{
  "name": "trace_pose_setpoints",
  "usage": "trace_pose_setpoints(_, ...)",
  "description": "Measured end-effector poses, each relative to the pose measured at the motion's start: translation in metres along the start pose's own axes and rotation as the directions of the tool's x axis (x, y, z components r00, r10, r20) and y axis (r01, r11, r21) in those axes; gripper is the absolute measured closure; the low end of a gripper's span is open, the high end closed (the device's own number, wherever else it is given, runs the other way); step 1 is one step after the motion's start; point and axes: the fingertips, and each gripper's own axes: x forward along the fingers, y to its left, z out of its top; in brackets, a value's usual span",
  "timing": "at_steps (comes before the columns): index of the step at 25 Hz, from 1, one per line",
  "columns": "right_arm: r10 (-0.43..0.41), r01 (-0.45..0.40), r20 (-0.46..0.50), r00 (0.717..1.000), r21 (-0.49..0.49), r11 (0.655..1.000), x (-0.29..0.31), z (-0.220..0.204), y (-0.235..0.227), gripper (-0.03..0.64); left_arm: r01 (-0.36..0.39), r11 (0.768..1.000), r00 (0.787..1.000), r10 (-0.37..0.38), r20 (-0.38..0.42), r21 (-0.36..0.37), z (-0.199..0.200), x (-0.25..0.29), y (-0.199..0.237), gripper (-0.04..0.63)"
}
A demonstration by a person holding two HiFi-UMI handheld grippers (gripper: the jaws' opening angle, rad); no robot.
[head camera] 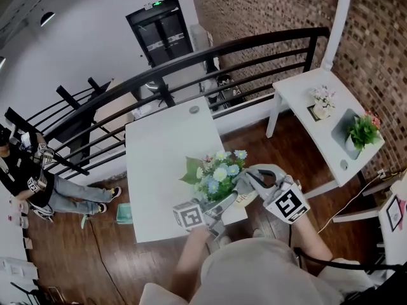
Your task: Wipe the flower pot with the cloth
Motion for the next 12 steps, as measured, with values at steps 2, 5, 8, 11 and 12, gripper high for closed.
trace_pose_setpoints(2, 0.043, -0.045, 0.031, 0.999, 0.060, 0.997, 0.000, 0.000, -0.005, 0.612, 0.060, 0.998, 0.998, -0.060, -0.026, 0.001, -0.001, -0.003, -0.012, 0.146)
trace_pose_setpoints(5, 0.121, -0.127, 0.046, 0.992, 0.160, 0.979, -0.003, -0.017, -0.012, 0.612, 0.128, 0.992, 0.989, -0.128, -0.078, -0.001, -0.007, -0.006, -0.035, 0.146)
trace_pose_setpoints(8, 0.124, -0.144, 0.087, 0.988, 0.282, 0.949, -0.006, -0.034, -0.022, 0.612, 0.174, 0.984, 0.981, -0.176, -0.080, -0.033, -0.016, -0.008, -0.040, 0.147)
trace_pose_setpoints(11, 0.103, -0.141, 0.114, 0.988, 0.399, 0.906, -0.004, -0.053, -0.028, 0.613, 0.260, 0.962, 0.965, -0.261, 0.000, -0.077, -0.007, -0.004, -0.056, 0.149)
trace_pose_setpoints(12, 0.108, -0.149, 0.119, 0.987, 0.427, 0.892, -0.003, -0.058, -0.027, 0.614, 0.307, 0.947, 0.952, -0.305, 0.036, -0.097, -0.002, -0.002, -0.064, 0.149)
